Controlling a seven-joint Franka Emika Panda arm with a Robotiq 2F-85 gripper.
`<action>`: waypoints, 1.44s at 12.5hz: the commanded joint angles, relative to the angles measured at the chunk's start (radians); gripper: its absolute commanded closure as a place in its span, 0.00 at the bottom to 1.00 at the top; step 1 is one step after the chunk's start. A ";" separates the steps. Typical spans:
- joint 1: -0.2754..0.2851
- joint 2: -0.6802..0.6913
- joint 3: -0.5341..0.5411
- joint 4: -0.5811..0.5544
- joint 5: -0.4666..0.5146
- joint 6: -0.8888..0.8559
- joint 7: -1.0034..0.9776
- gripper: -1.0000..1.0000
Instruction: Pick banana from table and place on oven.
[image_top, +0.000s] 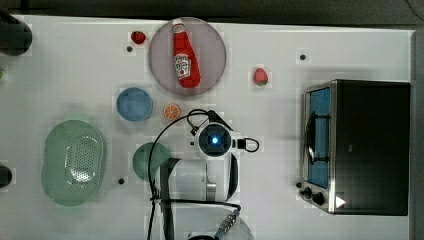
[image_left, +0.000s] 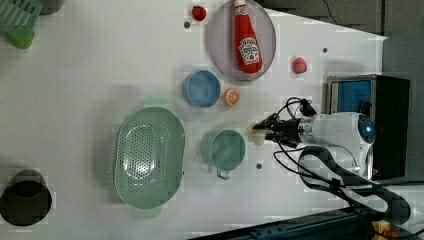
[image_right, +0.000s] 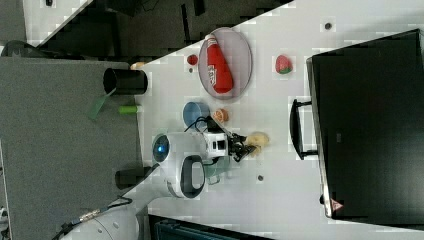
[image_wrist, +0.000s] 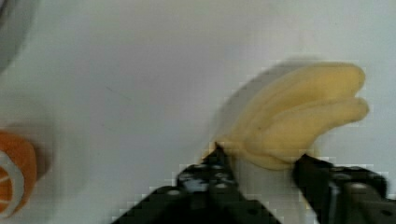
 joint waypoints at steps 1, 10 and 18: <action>-0.007 -0.016 0.013 0.023 0.010 0.016 -0.011 0.76; -0.008 -0.481 0.011 0.153 0.016 -0.470 -0.011 0.76; -0.059 -0.545 -0.190 0.512 0.013 -0.983 -0.049 0.76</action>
